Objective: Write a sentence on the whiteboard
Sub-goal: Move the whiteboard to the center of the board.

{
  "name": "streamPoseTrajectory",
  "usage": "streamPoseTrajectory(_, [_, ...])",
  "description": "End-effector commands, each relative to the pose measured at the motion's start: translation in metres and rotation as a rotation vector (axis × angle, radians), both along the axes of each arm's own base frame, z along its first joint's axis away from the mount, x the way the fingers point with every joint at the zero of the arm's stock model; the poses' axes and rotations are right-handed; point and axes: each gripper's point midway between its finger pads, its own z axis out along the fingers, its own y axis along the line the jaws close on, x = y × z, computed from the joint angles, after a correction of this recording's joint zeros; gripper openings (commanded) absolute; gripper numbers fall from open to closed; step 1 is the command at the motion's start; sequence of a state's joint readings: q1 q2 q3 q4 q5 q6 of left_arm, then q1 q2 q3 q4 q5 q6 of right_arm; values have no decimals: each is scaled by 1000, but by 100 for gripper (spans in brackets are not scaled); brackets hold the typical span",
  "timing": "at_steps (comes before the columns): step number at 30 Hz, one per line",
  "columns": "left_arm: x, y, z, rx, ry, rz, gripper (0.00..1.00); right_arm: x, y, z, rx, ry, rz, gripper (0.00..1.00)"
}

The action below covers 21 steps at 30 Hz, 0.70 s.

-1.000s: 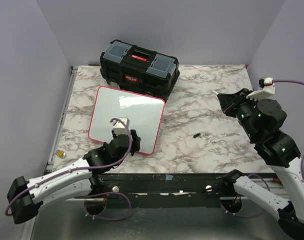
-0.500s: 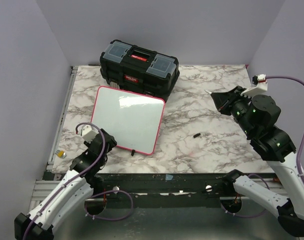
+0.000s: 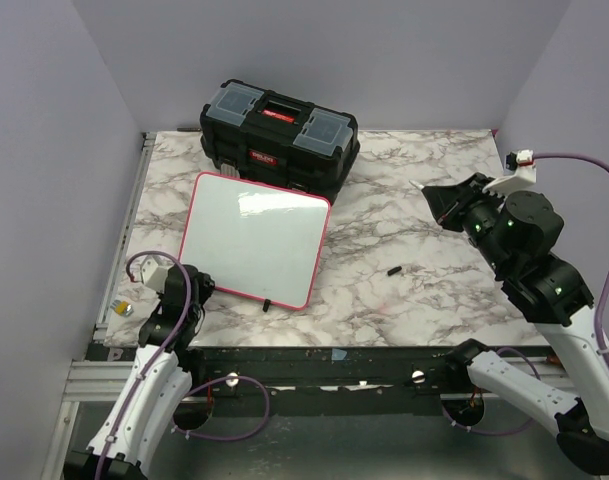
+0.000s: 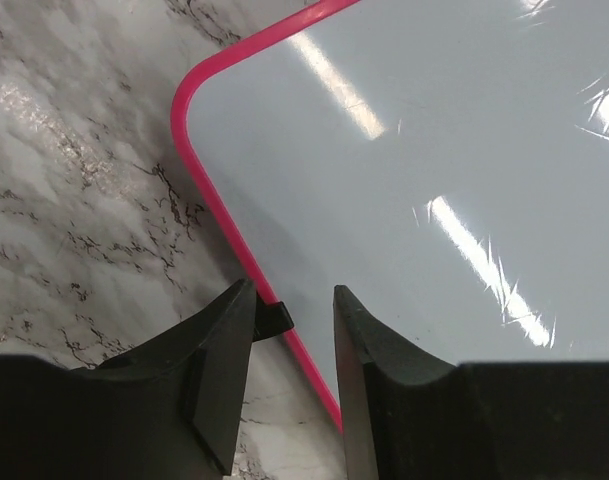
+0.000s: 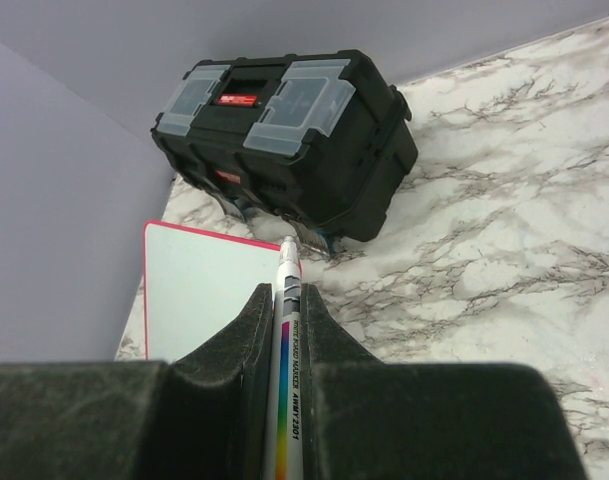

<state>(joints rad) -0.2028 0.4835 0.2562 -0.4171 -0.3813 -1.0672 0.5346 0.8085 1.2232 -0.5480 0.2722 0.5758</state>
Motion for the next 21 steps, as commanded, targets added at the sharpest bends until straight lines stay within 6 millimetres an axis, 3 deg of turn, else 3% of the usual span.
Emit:
streamPoseTrajectory(1, [1,-9,-9,-97,7,2,37,-1,1,-6,5,9,3,1])
streamPoseTrajectory(12, [-6,-12,-31,-165,50,39,31,-1,0,-10,5,11,-3,1])
streamPoseTrajectory(21, [-14,-8,-33,-172,53,73,30,-3,-4,-9,6,6,-14,1])
